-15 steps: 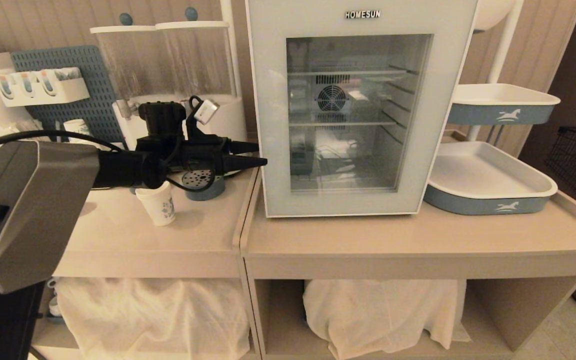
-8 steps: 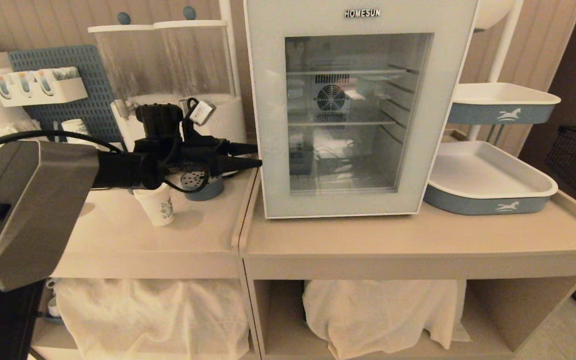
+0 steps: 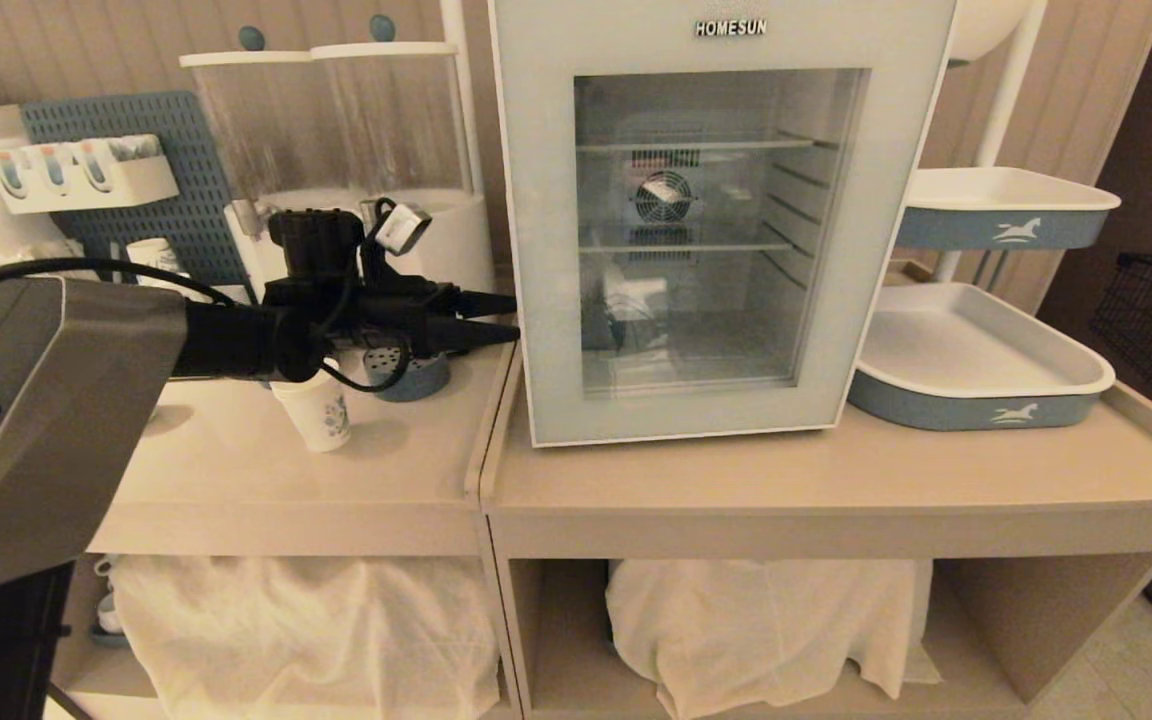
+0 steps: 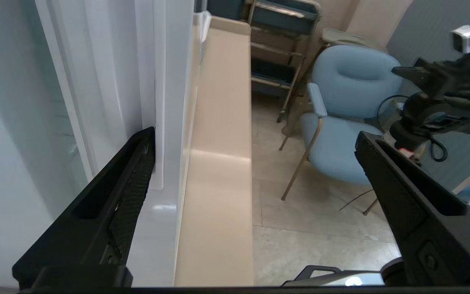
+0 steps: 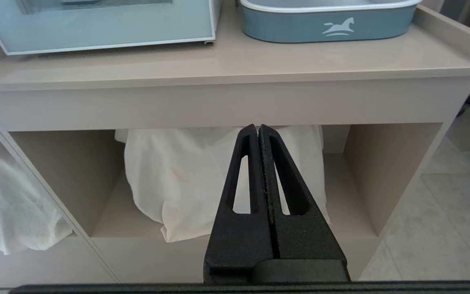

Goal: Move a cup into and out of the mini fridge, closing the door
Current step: Open the freezer door

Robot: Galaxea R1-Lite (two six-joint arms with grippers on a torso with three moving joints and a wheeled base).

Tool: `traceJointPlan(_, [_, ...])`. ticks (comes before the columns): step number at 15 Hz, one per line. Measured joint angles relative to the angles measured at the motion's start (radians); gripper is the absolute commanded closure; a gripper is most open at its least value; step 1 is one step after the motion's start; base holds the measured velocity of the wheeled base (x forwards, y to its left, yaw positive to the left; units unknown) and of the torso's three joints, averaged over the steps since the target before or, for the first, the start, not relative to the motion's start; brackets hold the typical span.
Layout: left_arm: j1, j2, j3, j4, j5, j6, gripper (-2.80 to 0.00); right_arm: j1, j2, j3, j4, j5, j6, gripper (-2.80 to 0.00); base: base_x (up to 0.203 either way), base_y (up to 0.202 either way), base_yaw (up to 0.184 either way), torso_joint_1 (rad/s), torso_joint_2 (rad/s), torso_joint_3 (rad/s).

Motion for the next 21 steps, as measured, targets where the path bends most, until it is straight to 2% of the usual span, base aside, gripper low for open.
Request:
traceJointPlan(5, [-0.003, -0.068, 0.105, -0.004, -0.038, 0.003, -2.8, -0.001, 0.0, 0.0, 0.0, 0.0, 0.0, 0.0, 0.0, 0.0, 0.0, 0.0, 0.0, 0.0])
traceJointPlan(11, [-0.03, -0.222, 0.322, -0.039, -0.041, 0.011, -2.8, 0.0, 0.0, 0.0, 0.0, 0.0, 0.001, 0.0, 0.0, 0.0, 0.0, 0.0, 0.0, 0.0])
traceJointPlan(16, [-0.108, -0.381, 0.532, -0.1, -0.008, 0.011, -2.8, -0.001, 0.0, 0.0, -0.001, 0.0, 0.002, 0.0, 0.0, 0.0, 0.0, 0.0, 0.0, 0.0])
traceJointPlan(21, [-0.226, -0.555, 0.693, -0.102, 0.071, 0.011, -2.8, 0.0, 0.0, 0.0, -0.004, 0.0, 0.002, 0.0, 0.0, 0.0, 0.0, 0.0, 0.0, 0.0])
